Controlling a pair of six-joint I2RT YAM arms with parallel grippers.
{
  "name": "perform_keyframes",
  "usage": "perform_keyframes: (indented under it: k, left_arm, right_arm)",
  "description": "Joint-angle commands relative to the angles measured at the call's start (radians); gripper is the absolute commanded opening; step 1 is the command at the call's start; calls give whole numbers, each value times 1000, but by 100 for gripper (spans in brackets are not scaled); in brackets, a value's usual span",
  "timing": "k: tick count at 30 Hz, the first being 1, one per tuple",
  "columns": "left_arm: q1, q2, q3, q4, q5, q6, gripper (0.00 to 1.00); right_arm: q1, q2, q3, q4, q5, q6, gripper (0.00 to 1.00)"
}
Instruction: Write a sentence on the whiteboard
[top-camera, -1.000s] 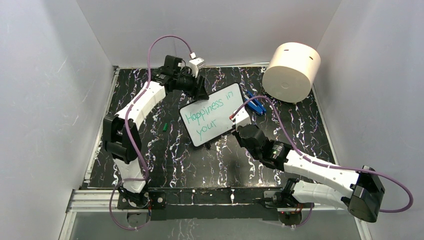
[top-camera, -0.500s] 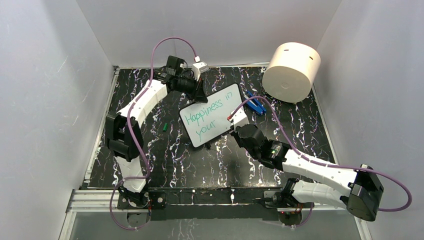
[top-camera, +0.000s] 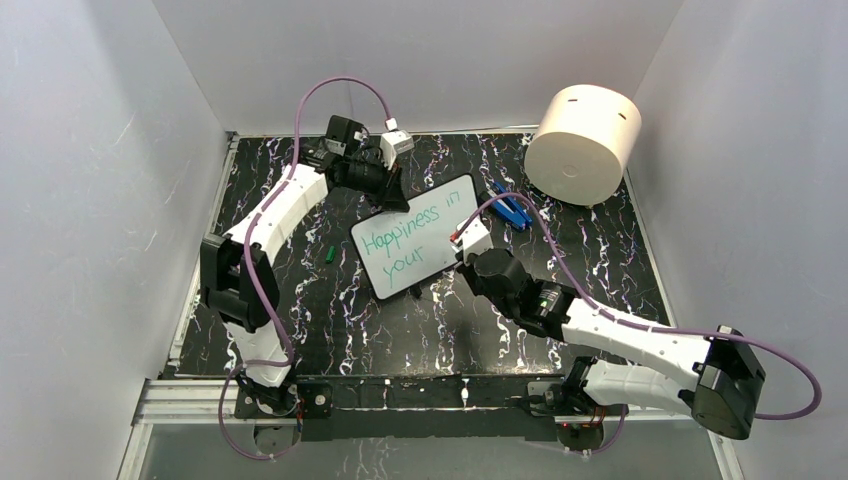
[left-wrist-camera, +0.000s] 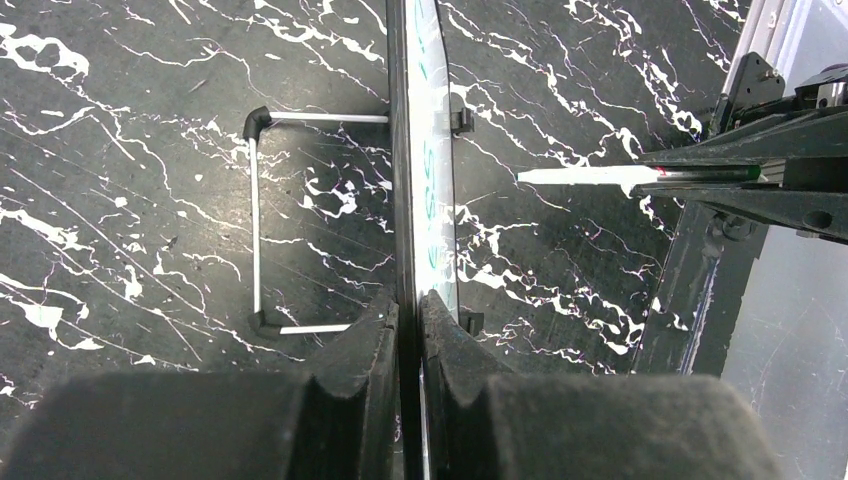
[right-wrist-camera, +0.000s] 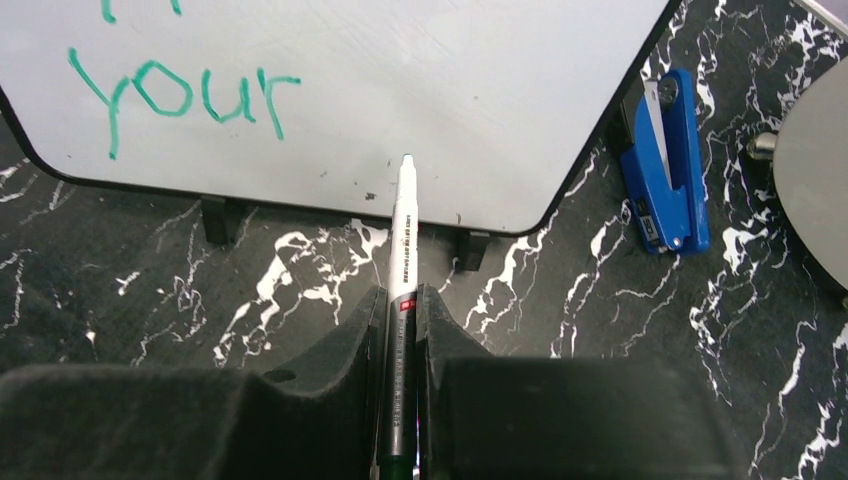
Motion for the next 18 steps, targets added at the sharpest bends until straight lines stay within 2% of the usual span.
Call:
perform_keyframes:
  k: [1, 18]
  left_arm:
    - [-7, -44, -62, -48, -26, 43, 0]
    - [-7, -47, -152, 33, -72, 21, 0]
  right_arm:
    - [13, 16, 40, 126, -3, -16, 0]
    - [21, 122, 46, 230, 10, -16, 0]
